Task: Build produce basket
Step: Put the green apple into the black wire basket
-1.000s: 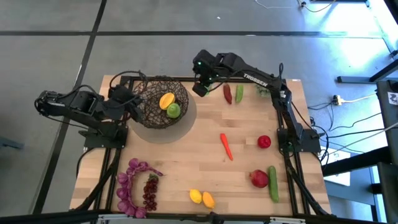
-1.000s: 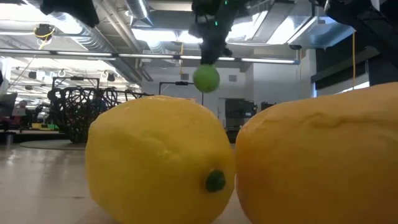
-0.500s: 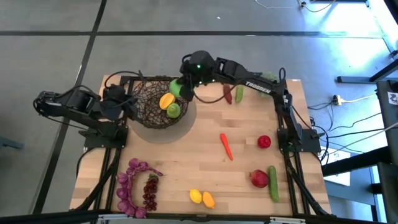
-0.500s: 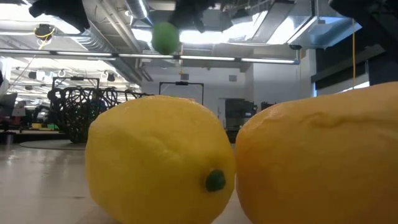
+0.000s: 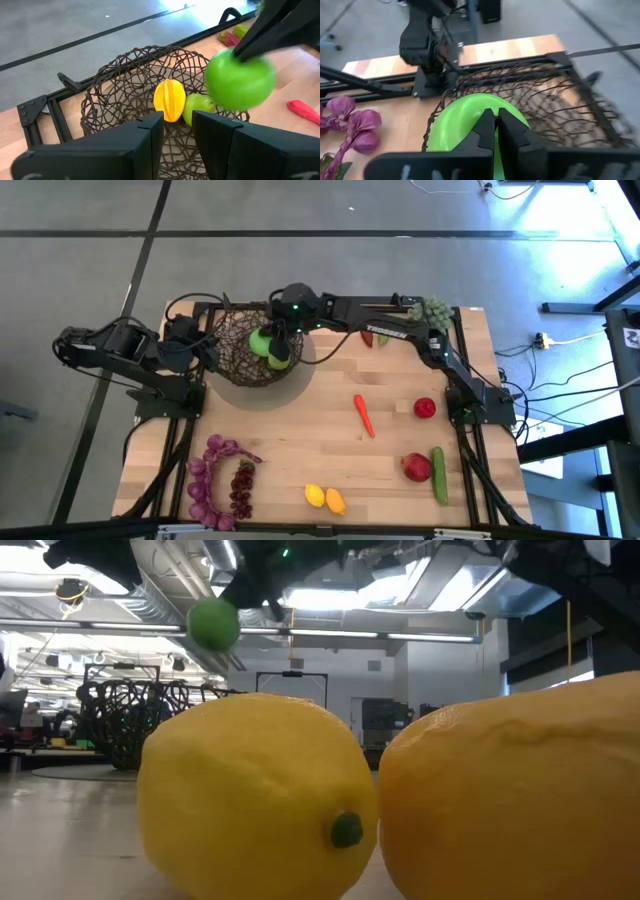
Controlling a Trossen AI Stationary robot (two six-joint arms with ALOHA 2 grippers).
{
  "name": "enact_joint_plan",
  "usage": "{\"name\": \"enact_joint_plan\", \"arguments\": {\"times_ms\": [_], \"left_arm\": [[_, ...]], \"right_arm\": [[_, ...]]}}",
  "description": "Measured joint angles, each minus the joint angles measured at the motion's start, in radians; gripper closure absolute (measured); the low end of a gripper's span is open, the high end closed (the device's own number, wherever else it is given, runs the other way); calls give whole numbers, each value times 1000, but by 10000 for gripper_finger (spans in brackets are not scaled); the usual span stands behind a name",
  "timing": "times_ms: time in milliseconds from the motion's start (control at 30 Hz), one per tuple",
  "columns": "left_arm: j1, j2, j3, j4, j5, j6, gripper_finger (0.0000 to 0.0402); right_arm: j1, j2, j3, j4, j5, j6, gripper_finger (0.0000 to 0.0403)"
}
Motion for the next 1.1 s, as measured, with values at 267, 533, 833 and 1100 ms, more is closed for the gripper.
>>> {"name": "enact_joint_plan", "arguments": {"times_ms": [267, 533, 833, 1100], "left_arm": [[0, -10, 0, 0, 0, -19, 309], [0, -19, 0, 0, -1, -20, 309], [0, -18, 0, 0, 0, -20, 309], [0, -18, 0, 0, 0, -20, 309]], "right_arm": [[28, 132, 0, 154, -61, -23, 403], [49, 212, 0, 150, -13, -133, 403], [58, 269, 0, 158, -2, -205, 403], [58, 279, 0, 142, 15, -262, 403]]}}
